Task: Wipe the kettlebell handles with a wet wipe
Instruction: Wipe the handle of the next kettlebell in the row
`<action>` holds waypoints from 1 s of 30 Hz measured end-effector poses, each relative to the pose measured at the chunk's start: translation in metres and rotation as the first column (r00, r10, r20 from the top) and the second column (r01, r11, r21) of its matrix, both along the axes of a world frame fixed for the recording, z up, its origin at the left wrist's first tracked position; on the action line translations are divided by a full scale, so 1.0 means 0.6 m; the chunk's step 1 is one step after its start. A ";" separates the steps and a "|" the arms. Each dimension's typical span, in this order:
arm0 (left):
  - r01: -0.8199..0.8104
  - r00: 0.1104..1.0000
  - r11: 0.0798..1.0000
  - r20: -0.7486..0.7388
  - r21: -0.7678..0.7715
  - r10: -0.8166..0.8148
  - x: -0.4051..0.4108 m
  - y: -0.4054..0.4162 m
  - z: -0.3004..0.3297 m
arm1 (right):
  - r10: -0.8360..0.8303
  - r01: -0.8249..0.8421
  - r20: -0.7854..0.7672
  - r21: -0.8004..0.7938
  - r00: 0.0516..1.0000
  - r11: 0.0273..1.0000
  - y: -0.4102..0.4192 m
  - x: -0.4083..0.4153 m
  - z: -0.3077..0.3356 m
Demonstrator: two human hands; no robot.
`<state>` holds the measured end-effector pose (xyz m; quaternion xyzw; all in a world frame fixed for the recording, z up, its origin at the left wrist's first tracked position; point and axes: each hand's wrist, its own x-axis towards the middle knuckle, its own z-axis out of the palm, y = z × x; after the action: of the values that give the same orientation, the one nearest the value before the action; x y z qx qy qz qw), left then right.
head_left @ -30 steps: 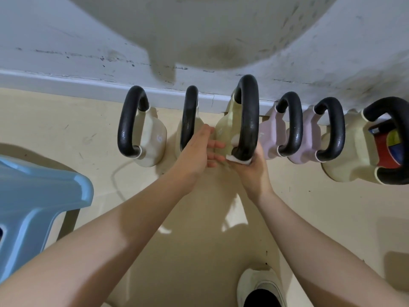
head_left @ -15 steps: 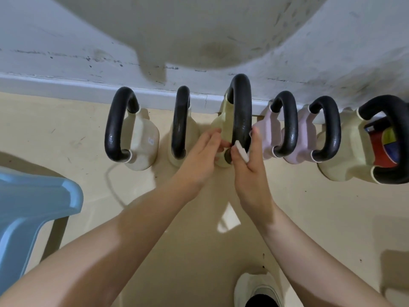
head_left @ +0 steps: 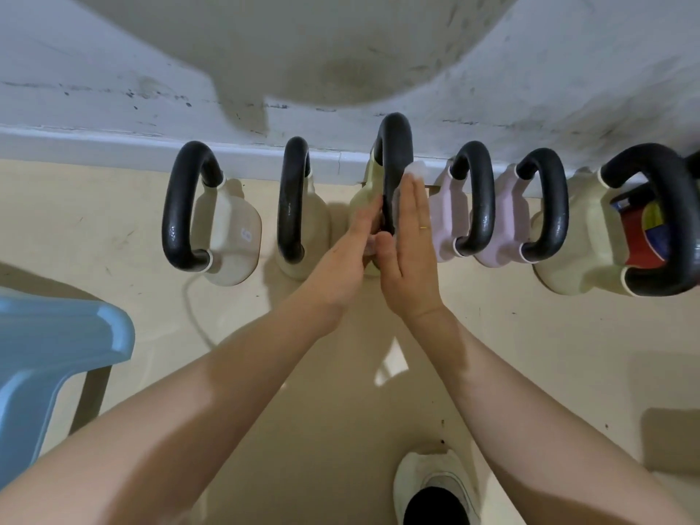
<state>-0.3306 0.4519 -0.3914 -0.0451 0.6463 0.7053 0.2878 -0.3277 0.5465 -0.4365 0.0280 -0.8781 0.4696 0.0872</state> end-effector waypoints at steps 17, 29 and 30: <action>-0.048 0.991 0.997 -0.125 -0.059 0.040 -0.003 -0.008 -0.003 | 0.014 -0.014 -0.025 -0.018 1.000 1.000 0.003 0.005 -0.015; -0.208 0.974 0.978 -0.094 -0.015 0.206 -0.054 0.011 0.001 | 0.032 -0.006 0.129 -0.200 0.991 0.980 0.028 -0.040 0.024; -0.233 0.972 0.972 -0.038 0.020 0.234 -0.059 0.009 -0.003 | 0.013 0.052 0.193 -0.326 0.981 0.944 0.028 -0.058 0.038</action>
<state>-0.3662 0.4571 -0.3930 -0.1042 0.6367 0.7400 0.1902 -0.3627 0.5636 -0.4137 -0.0412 -0.7919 0.6092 0.0101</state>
